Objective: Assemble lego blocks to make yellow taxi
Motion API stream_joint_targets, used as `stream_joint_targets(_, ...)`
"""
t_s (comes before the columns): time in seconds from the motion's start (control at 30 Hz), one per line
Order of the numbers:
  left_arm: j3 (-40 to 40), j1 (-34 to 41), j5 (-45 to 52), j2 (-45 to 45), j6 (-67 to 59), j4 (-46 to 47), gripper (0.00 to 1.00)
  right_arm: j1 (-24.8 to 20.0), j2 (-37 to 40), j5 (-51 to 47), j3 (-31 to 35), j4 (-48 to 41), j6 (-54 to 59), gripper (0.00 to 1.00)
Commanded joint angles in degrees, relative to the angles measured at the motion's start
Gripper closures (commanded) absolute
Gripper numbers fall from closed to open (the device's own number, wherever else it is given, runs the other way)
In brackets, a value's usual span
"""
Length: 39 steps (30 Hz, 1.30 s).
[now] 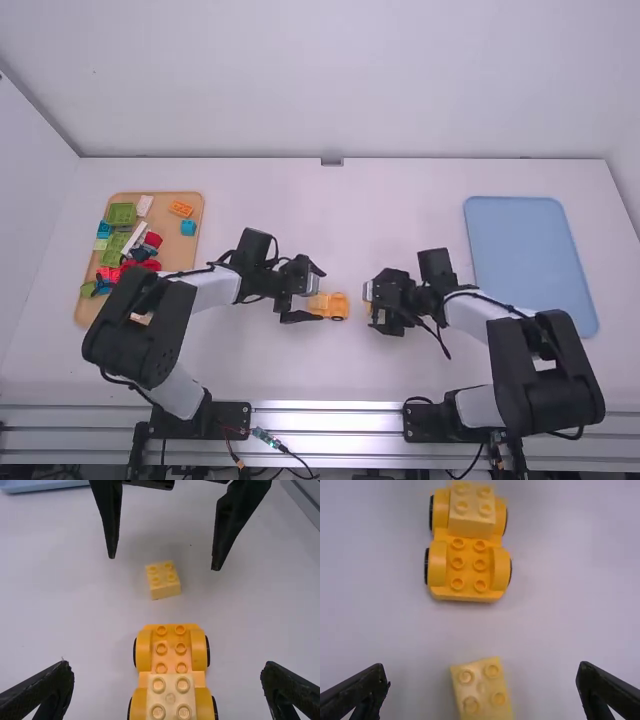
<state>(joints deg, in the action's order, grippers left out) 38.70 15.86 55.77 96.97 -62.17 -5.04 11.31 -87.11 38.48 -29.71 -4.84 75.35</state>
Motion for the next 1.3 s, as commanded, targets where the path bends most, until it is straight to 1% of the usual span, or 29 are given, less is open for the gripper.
stream_joint_targets(0.0,-0.52,0.04,1.81,0.43,-0.26,0.31,0.01,-0.57,-0.57,-0.50,-1.57,-2.23,4.90,0.01)
stream_joint_targets(0.07,-0.52,0.00,1.81,0.43,-0.28,0.46,0.01,-1.27,-0.57,0.11,-1.14,-2.32,5.86,0.01)
stream_joint_targets(0.13,-0.52,0.02,1.84,0.43,-0.26,0.57,0.01,-2.91,-0.57,1.90,0.22,-0.81,8.92,0.01)
stream_joint_targets(0.27,-0.52,0.13,1.88,0.43,-0.26,0.68,0.01,-4.79,-1.81,2.32,0.37,0.74,8.31,0.01)
stream_joint_targets(0.33,-0.52,0.24,1.86,0.43,-0.28,0.61,0.01,-5.29,-3.47,2.45,-0.15,2.08,6.47,0.01)
stream_joint_targets(0.4,-0.52,0.24,1.86,0.43,-0.26,0.33,0.01,-5.35,-8.26,4.94,-2.45,2.62,5.73,0.01)
stream_joint_targets(0.5,-0.52,0.20,1.86,0.43,-0.24,0.28,0.01,-5.25,-11.32,7.06,-4.17,1.38,7.39,0.01)
stream_joint_targets(0.53,-0.52,0.22,1.81,0.43,-0.26,0.70,0.01,-5.46,-12.94,7.13,-5.68,-1.90,10.27,0.01)
stream_joint_targets(0.63,-0.52,0.22,1.86,0.43,-0.28,1.36,0.01,-5.99,-13.55,7.19,-6.71,-4.85,12.44,0.00)
stream_joint_targets(0.67,-0.52,0.24,1.84,0.43,-0.26,1.38,0.01,-5.99,-13.64,7.13,-6.73,-4.81,12.41,0.02)
stream_joint_targets(0.7,-0.52,0.24,1.84,0.43,-0.28,1.46,0.01,-5.97,-13.70,7.02,-6.51,-4.02,12.13,0.05)
stream_joint_targets(0.77,-0.52,0.22,1.86,0.43,-0.26,1.46,0.01,-6.08,-13.70,6.95,-5.84,-1.86,11.13,0.07)
stream_joint_targets(0.87,-0.52,0.24,1.86,0.43,-0.26,1.33,0.01,-6.05,-13.70,7.89,-4.42,2.16,7.56,0.13)
stream_joint_targets(0.93,-0.52,0.22,1.84,0.43,-0.26,1.38,0.01,-6.08,-13.70,8.13,-4.02,3.08,6.88,0.17)
stream_joint_targets(0.97,-0.52,0.24,1.84,0.43,-0.26,1.44,0.01,-6.05,-13.70,7.78,-3.67,3.15,7.19,0.26)
stream_joint_targets(1.13,-0.52,0.24,1.84,0.43,-0.26,1.53,0.01,-5.90,-13.68,7.67,-3.63,2.84,7.10,0.29)
stream_joint_targets(1.27,-0.52,0.26,1.84,0.43,-0.26,1.51,0.01,-5.01,-13.75,5.84,-3.63,2.16,6.93,0.28)
